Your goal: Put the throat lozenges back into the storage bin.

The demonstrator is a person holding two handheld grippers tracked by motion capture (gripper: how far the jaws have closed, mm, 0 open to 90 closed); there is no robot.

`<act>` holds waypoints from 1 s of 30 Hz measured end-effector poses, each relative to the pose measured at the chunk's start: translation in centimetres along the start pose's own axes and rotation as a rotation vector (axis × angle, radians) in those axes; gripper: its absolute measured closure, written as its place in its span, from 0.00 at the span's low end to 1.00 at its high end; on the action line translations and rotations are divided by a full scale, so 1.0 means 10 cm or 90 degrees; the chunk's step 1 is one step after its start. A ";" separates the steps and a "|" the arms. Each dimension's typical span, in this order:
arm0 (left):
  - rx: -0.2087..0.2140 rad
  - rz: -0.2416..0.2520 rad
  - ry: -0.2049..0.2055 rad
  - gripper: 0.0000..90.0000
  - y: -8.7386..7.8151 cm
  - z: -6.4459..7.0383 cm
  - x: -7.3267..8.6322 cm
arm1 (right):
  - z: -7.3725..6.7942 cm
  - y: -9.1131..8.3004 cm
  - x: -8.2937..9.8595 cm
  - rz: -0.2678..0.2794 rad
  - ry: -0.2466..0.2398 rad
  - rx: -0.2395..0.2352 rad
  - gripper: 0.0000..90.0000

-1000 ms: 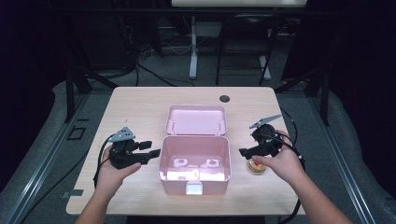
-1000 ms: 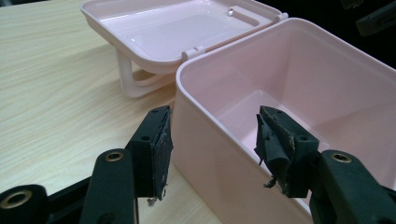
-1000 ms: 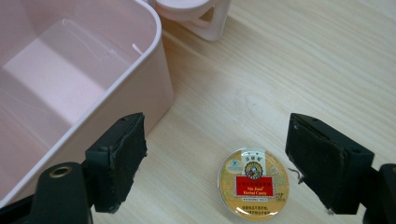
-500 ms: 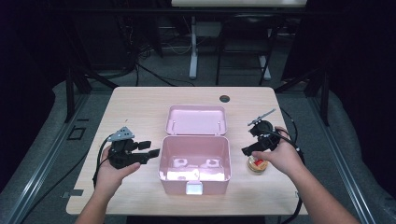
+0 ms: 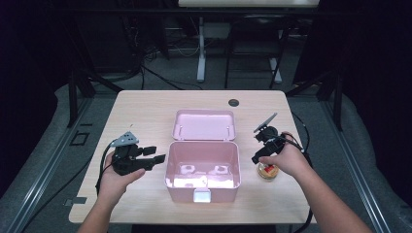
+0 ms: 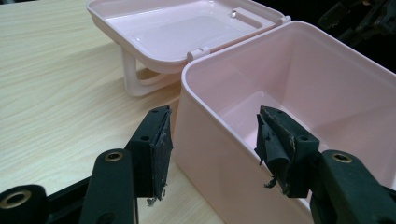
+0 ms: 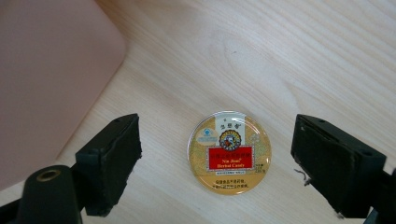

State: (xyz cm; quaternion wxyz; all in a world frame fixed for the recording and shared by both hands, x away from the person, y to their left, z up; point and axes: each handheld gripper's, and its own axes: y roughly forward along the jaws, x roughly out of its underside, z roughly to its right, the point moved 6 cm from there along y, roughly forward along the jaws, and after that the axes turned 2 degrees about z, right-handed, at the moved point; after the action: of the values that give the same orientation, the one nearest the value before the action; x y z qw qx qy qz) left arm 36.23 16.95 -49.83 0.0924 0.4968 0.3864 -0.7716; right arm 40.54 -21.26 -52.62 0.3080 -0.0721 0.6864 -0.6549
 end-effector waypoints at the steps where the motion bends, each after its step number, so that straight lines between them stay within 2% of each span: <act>1: 0.001 0.002 -0.003 0.50 0.00 0.00 0.00 | 0.01 0.02 0.00 -0.006 0.001 0.002 0.17; 15: -0.001 0.004 -0.002 0.50 0.00 -0.01 0.00 | 0.15 0.25 0.10 -0.043 0.054 0.005 0.14; 30: -0.004 0.002 -0.003 0.50 0.02 -0.01 0.01 | 0.20 0.47 0.26 -0.066 0.066 0.003 0.09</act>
State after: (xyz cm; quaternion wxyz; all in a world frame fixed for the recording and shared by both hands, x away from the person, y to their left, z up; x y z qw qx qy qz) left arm 36.35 16.92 -49.98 0.0962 0.4955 0.3880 -0.7711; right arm 40.90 -23.64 -57.77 0.2380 -0.0725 0.6951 -0.6745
